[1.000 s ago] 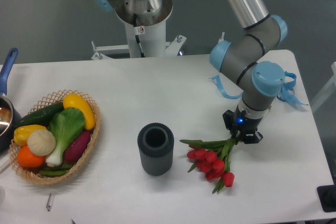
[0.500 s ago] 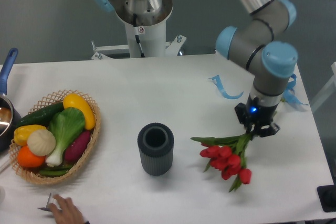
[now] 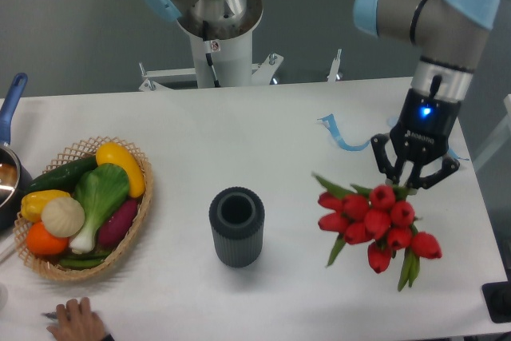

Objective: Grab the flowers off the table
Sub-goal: 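Raise the held tulips higher above the table and hold them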

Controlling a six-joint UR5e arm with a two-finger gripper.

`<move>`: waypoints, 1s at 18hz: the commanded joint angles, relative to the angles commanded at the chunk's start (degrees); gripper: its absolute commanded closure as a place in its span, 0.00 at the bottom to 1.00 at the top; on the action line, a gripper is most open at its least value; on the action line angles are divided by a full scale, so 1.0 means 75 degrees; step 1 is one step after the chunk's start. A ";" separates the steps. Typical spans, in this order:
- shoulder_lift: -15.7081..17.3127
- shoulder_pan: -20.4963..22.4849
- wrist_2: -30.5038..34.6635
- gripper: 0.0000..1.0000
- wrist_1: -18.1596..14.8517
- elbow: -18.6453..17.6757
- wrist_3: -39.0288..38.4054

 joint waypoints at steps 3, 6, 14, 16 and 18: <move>0.0105 -0.0035 -0.1302 0.79 0.0000 -0.0058 -0.0165; 0.0164 -0.0117 -0.1727 0.78 0.0000 -0.0117 -0.0435; 0.0141 -0.0234 -0.1739 0.78 0.0047 -0.0047 -0.0435; 0.0141 -0.0223 -0.1751 0.78 0.0047 -0.0035 -0.0435; 0.0141 -0.0223 -0.1739 0.78 0.0058 -0.0024 -0.0423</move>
